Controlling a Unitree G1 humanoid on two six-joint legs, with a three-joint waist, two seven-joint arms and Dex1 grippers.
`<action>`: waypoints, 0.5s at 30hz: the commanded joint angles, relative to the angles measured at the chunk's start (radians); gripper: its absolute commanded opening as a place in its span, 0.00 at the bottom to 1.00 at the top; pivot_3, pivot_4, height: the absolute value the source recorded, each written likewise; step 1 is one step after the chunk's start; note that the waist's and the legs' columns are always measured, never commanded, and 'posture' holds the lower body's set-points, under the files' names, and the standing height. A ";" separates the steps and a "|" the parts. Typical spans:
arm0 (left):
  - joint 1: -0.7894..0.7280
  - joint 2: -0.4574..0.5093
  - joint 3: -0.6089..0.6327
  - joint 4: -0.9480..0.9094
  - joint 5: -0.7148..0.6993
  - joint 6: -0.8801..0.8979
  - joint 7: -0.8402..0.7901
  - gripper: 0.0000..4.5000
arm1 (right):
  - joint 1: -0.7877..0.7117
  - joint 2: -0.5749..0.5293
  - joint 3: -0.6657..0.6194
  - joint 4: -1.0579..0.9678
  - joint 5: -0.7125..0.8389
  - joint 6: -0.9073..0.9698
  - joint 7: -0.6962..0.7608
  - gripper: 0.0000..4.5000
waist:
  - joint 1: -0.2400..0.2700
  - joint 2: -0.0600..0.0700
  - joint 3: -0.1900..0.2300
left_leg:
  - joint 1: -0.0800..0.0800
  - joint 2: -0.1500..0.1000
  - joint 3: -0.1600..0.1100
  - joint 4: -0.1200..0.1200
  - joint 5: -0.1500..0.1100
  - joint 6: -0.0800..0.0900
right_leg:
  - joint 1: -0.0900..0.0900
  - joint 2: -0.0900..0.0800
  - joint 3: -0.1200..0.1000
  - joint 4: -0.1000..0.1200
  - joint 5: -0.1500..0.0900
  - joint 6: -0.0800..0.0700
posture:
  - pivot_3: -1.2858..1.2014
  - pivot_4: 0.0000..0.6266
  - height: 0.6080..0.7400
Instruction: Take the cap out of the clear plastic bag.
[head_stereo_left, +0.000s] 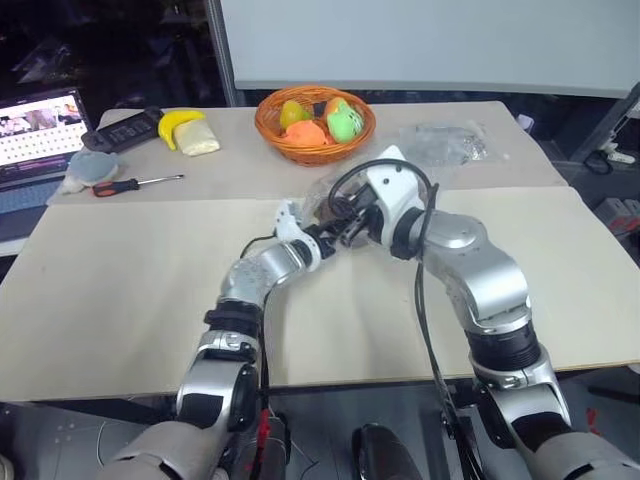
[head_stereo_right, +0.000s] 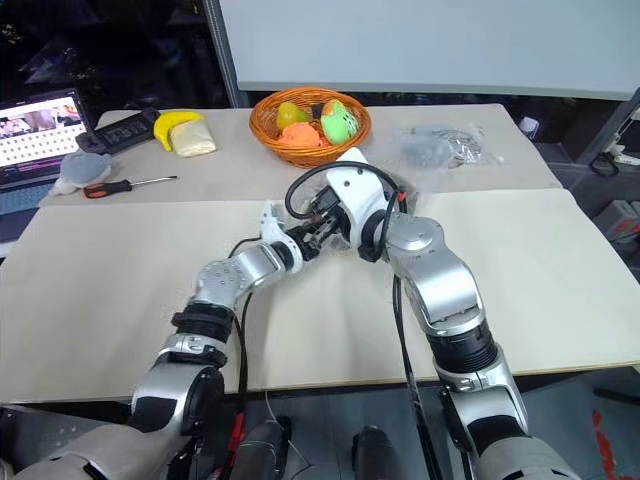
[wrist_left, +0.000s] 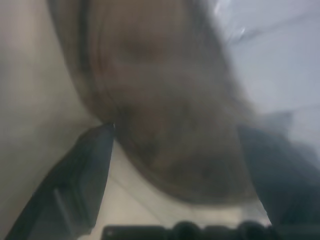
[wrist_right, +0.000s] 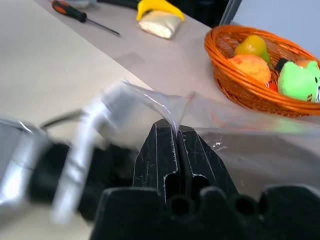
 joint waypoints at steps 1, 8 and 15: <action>-0.034 -0.047 0.014 0.115 0.086 -0.039 -0.064 0.93 | 0.004 0.008 0.028 -0.096 0.042 0.014 0.024 0.01 | -0.001 0.000 0.000 | 0.000 0.000 0.000 0.000 0.000 0.000 | 0.000 0.000 0.000 0.000 0.000 0.000 | 0.52 0.24 1.00; -0.021 -0.084 0.106 0.083 0.109 -0.055 -0.076 0.81 | 0.039 -0.008 0.063 -0.085 0.034 0.014 0.019 0.00 | 0.000 0.000 0.000 | 0.001 -0.001 0.000 0.001 0.000 0.000 | 0.001 -0.002 -0.001 0.000 0.000 0.001 | 0.52 0.24 1.00; 0.105 -0.071 0.103 -0.172 0.112 0.076 -0.027 0.29 | 0.039 -0.030 0.062 -0.048 0.013 -0.021 0.007 0.00 | -0.023 0.000 0.000 | 0.001 -0.001 0.000 0.000 0.000 0.000 | 0.001 -0.002 0.000 0.000 0.000 0.001 | 0.52 0.24 1.00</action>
